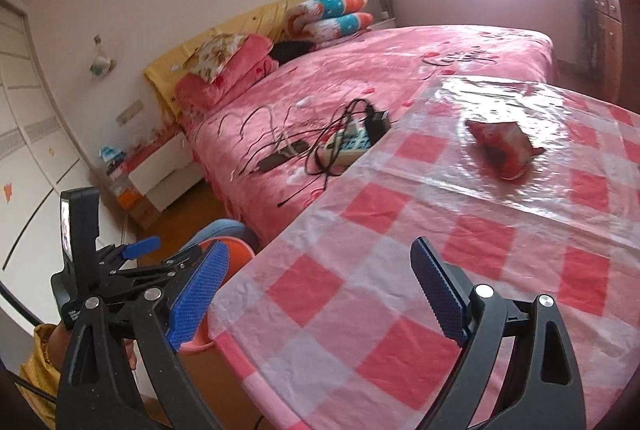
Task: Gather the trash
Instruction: 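Move both open grippers back over the table toward the remaining items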
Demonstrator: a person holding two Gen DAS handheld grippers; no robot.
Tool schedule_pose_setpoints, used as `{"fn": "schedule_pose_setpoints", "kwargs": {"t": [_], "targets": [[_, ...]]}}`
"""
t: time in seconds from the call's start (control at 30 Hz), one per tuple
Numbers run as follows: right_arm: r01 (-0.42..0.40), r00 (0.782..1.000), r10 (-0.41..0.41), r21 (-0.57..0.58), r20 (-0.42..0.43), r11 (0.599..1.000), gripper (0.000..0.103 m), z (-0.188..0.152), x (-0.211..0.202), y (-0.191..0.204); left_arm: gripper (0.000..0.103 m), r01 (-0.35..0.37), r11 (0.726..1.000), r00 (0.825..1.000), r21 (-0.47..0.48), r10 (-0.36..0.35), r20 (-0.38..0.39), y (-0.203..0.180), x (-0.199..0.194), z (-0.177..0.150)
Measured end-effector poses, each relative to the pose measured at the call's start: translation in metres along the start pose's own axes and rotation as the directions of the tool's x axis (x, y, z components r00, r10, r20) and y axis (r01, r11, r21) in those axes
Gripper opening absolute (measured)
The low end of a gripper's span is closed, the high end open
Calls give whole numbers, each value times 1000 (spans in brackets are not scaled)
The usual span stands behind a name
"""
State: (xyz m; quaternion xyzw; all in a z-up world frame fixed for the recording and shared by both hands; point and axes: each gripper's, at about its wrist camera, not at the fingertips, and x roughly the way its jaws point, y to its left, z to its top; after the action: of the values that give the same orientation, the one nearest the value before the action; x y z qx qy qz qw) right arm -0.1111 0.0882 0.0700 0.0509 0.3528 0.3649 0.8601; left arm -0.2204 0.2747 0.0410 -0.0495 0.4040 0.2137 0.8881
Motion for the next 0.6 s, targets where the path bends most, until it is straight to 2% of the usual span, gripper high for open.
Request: {"fn": "schedule_pose_setpoints", "kwargs": {"t": [0.6], "targets": [[30, 993, -43, 121, 107, 992, 91, -7, -46, -69, 87, -16, 987, 1000, 159, 13, 21, -70, -20, 6]]}}
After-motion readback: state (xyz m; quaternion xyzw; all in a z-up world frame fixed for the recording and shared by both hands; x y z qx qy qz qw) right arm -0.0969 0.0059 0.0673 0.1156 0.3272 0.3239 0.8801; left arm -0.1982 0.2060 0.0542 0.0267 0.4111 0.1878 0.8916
